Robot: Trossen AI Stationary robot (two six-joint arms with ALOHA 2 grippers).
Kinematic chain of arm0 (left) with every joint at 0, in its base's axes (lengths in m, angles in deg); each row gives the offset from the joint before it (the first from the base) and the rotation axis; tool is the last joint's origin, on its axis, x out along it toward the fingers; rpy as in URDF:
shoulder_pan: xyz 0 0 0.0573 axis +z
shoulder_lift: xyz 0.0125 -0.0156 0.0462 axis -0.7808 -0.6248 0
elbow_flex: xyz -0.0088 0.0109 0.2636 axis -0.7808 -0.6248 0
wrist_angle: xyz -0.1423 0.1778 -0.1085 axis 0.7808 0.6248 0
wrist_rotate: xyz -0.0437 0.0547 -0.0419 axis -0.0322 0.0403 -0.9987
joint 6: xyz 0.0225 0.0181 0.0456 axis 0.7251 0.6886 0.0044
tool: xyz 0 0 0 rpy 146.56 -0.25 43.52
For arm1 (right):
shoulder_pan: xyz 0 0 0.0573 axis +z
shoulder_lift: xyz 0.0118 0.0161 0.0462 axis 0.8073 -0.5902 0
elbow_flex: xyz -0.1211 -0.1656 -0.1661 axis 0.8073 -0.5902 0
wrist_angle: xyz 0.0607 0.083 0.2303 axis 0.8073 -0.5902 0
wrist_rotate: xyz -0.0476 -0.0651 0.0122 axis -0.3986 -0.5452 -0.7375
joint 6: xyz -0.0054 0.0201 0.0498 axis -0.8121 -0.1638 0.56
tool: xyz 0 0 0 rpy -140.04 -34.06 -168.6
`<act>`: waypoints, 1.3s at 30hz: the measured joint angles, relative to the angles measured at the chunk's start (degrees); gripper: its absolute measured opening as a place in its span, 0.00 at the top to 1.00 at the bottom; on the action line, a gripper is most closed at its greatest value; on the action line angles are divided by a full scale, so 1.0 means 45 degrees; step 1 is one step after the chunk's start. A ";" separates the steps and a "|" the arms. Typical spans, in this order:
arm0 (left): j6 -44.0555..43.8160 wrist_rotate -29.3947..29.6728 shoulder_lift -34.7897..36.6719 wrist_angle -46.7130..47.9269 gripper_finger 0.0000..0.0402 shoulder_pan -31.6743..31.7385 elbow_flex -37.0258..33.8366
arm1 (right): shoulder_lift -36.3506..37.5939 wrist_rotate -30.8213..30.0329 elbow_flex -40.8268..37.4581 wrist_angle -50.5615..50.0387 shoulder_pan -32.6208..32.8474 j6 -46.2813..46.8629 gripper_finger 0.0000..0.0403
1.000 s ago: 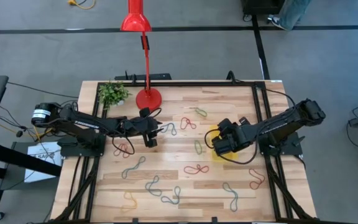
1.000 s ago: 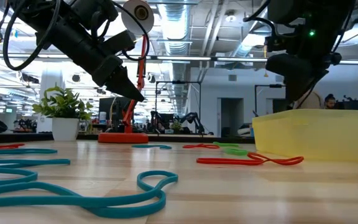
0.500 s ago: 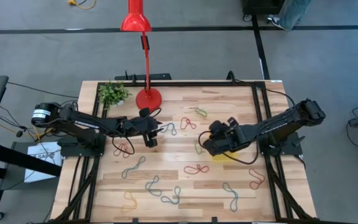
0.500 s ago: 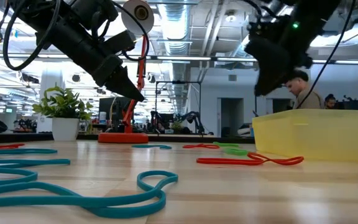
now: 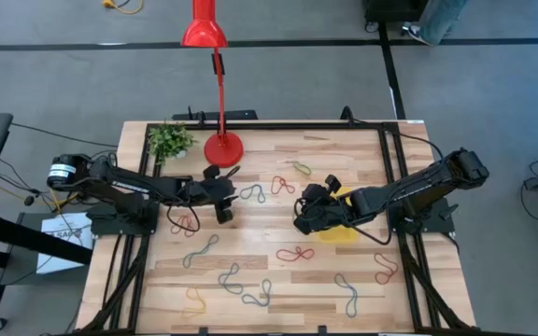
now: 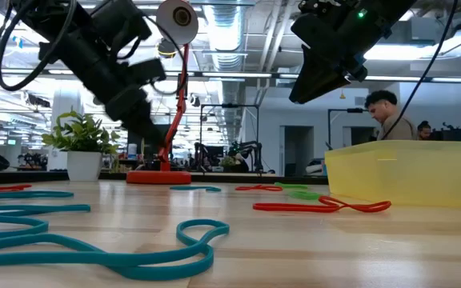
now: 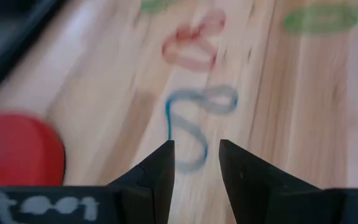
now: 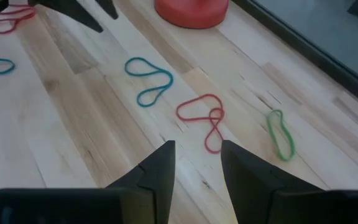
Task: Pick and place items into bin
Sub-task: Put the yellow rubber band into the yellow bin
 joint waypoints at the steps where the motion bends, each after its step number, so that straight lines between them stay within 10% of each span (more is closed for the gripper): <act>1: -0.0166 -0.0035 0.0000 0.0563 0.70 -0.0005 0.0000 | 0.0000 0.0003 0.0000 -0.0010 0.0000 -0.0006 0.70; 12: -0.2934 -0.4182 0.0000 0.8125 0.70 -0.0365 0.0262 | -0.0005 0.0008 0.0000 -0.0047 0.0000 -0.0017 0.70; 22: -0.5453 -0.3204 0.0010 1.2639 0.70 -0.2695 0.1138 | -0.0005 0.0014 0.0000 -0.0052 0.0000 -0.0636 0.69; 39: -0.8084 -0.5804 0.0010 0.5564 0.70 -0.7703 0.1205 | -0.0005 0.0018 0.0000 -0.0052 0.0000 -0.3276 0.69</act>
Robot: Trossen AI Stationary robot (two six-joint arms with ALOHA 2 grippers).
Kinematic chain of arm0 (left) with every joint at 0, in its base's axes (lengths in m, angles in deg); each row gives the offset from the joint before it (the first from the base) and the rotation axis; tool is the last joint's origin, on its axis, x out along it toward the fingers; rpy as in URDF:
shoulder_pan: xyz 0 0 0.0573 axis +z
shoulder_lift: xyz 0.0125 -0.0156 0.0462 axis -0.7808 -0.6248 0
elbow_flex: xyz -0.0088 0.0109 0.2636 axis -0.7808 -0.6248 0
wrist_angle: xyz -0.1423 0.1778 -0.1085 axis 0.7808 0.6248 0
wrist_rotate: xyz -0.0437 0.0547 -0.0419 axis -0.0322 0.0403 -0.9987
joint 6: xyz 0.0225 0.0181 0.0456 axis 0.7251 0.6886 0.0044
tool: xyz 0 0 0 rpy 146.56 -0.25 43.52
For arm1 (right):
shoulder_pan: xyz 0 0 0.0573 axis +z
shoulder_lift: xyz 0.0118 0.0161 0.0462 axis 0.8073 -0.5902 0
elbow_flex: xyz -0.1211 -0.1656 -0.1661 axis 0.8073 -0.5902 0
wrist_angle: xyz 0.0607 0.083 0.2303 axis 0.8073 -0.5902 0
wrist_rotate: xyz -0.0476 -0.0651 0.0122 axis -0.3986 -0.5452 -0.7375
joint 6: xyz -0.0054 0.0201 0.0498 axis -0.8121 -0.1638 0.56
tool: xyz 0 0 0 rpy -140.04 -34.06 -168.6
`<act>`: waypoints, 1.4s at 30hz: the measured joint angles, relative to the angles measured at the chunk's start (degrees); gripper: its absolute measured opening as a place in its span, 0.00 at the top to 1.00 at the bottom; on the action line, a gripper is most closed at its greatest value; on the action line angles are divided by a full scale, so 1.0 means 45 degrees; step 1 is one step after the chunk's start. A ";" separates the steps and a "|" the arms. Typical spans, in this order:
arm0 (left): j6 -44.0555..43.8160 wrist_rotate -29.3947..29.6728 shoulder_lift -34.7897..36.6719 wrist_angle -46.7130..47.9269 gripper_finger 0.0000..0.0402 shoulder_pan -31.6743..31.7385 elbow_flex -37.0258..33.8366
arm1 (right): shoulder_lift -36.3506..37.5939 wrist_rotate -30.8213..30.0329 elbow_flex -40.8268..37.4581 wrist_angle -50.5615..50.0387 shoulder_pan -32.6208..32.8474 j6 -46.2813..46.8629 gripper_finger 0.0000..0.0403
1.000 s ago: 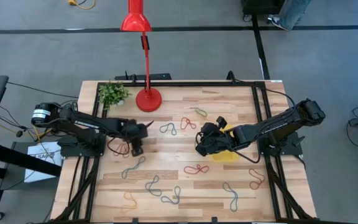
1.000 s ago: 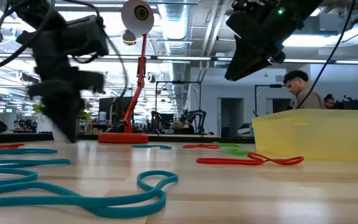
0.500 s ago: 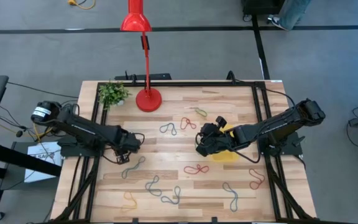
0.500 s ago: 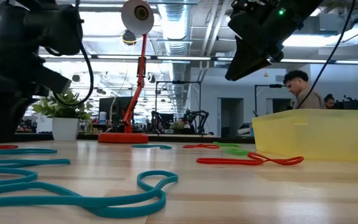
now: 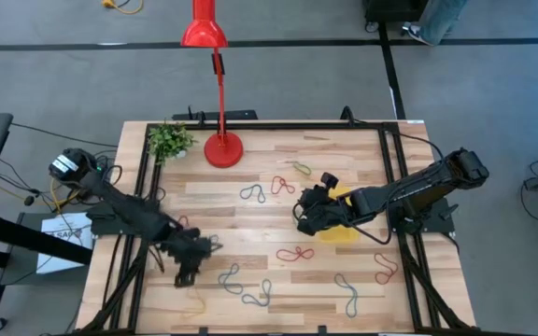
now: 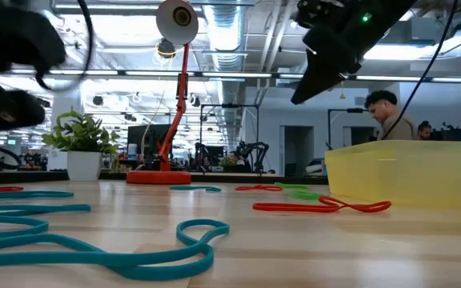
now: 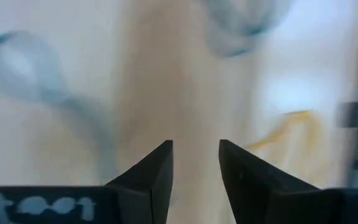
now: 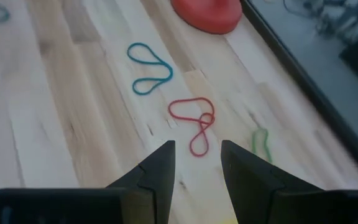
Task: Pick and place items into bin
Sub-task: Put the yellow rubber band into the yellow bin
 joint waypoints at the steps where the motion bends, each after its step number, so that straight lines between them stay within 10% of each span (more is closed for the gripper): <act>1: -0.0228 0.0097 0.0000 -0.0505 0.70 -0.0339 0.0000 | 0.0000 -0.0002 0.0000 0.0000 0.0000 -0.0462 0.69; 18: 0.1144 0.4402 -0.0280 -0.4167 0.70 -0.4175 0.0000 | 0.0000 -0.0015 0.0000 0.0000 0.0000 -0.3845 0.69; 42: 0.2859 0.3306 -0.4492 -0.3298 0.71 -0.4333 0.1457 | 0.0000 0.0000 0.0000 0.0008 0.0000 -0.3840 0.70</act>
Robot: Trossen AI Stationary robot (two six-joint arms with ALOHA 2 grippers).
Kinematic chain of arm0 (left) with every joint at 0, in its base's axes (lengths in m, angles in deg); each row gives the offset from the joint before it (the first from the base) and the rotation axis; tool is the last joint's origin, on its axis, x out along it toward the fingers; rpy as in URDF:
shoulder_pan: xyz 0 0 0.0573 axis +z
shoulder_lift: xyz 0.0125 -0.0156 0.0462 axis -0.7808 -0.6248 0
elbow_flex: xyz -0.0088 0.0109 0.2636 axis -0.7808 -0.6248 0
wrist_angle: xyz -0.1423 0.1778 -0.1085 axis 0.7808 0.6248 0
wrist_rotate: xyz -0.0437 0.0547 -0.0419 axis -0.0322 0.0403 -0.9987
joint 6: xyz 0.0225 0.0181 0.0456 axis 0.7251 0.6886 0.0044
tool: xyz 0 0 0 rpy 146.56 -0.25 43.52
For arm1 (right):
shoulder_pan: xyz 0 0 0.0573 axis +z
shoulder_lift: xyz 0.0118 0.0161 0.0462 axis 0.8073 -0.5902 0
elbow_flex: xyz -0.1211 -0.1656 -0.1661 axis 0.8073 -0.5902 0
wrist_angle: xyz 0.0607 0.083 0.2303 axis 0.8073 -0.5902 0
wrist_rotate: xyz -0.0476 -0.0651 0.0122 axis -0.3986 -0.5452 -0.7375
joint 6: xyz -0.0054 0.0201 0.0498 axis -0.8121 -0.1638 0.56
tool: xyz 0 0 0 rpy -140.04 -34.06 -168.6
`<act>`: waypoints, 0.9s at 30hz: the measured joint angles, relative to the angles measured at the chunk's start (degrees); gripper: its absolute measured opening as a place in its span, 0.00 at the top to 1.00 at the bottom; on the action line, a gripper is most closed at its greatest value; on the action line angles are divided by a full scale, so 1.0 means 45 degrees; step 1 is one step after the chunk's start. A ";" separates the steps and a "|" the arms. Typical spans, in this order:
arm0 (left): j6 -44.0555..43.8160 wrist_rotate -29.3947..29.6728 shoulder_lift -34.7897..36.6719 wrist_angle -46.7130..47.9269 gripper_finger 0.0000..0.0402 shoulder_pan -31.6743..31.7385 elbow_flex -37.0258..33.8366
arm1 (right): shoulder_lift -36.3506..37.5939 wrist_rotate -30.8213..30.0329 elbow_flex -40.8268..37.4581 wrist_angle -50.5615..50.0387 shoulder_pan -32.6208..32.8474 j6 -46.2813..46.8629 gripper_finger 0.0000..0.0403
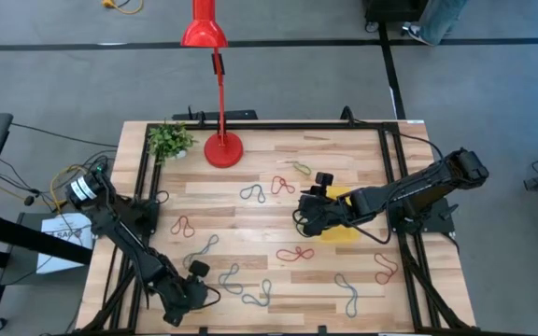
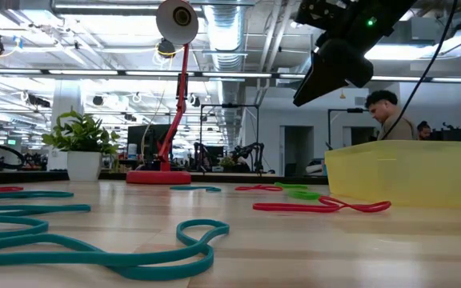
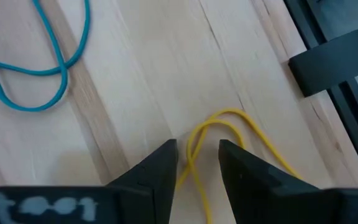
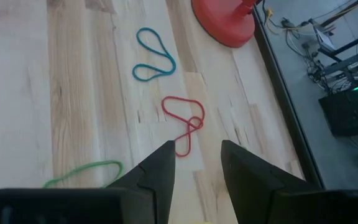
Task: Pick and place items into bin
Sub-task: Put the yellow rubber band into the yellow bin
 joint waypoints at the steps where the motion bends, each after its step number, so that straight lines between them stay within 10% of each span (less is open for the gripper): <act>1: 0.0026 0.0010 -0.0001 0.0040 0.72 0.0004 0.0000 | 0.0000 0.0000 0.0000 0.0002 0.0000 0.0000 0.70; 9: -0.0678 -0.0432 -0.0018 0.0127 0.97 0.0209 -0.0019 | 0.0000 0.0000 0.0000 0.0002 0.0000 0.0005 0.69; 18: 0.0664 -0.0082 -0.0064 0.1210 1.00 0.0786 0.0586 | 0.0000 0.0009 -0.0005 0.0988 -0.0081 0.0005 0.70; 27: 0.3379 0.4742 -0.0102 0.9202 1.00 0.2459 0.3729 | 0.0000 -0.0005 -0.0002 0.2345 -0.0604 -0.0619 0.69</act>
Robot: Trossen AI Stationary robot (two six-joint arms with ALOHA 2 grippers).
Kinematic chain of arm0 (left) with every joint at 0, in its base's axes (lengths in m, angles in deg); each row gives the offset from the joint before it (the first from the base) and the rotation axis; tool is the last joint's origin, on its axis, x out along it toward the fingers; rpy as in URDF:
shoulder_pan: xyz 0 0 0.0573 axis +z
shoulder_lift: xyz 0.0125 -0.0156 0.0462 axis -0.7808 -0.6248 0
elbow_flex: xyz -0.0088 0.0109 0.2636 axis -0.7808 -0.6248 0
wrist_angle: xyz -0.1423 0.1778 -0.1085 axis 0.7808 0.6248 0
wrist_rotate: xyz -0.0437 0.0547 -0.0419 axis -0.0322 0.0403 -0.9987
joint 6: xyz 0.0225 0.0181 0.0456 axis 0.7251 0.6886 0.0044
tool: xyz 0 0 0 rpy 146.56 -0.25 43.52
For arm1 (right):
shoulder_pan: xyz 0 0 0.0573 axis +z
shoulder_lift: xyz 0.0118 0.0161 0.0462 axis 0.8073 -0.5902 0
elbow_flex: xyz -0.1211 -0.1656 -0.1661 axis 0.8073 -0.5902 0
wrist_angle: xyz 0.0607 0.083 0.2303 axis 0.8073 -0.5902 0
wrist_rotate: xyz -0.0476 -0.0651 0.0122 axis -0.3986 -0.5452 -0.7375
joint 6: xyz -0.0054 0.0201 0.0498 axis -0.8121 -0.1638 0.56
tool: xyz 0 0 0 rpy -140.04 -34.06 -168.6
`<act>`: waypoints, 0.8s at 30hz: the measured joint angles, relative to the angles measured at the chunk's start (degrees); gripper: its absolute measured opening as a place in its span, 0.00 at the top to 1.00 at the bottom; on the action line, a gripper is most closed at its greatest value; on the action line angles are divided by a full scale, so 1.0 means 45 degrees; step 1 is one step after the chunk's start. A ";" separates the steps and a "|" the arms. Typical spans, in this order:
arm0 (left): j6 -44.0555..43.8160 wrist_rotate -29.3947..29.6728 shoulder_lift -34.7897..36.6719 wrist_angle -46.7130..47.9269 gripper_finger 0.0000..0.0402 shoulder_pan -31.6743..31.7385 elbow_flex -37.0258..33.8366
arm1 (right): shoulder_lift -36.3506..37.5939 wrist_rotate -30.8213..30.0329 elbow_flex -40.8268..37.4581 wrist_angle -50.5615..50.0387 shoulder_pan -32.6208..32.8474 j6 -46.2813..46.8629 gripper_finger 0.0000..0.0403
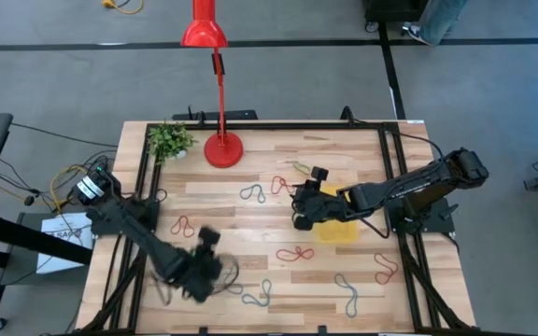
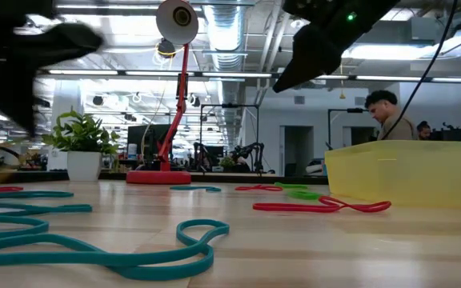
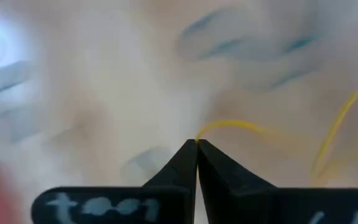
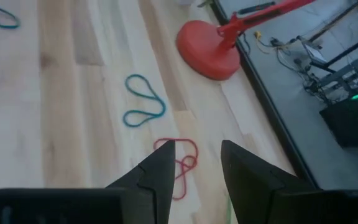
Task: Pick and place items into bin
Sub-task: Put the yellow rubber band into the yellow bin
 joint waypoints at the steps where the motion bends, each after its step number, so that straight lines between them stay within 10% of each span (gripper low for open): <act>1: 0.0321 0.0907 0.0000 0.0738 1.00 0.0240 0.0216 | 0.0000 -0.0004 0.0002 0.0017 -0.0102 0.0028 0.69; 10: 0.3048 0.7467 0.0010 0.2112 1.00 0.2573 0.0990 | 0.0000 0.1622 0.0002 0.1552 -0.0739 0.1163 0.70; 15: 0.2644 0.7711 0.0010 0.1441 1.00 0.4183 0.0992 | -0.0785 0.3252 -0.0010 0.3376 -0.0545 0.0570 0.70; 24: 0.4056 0.8090 0.0023 -0.0736 1.00 0.4664 0.0963 | -0.3080 0.2208 0.0145 0.6886 -0.0799 -0.1816 0.70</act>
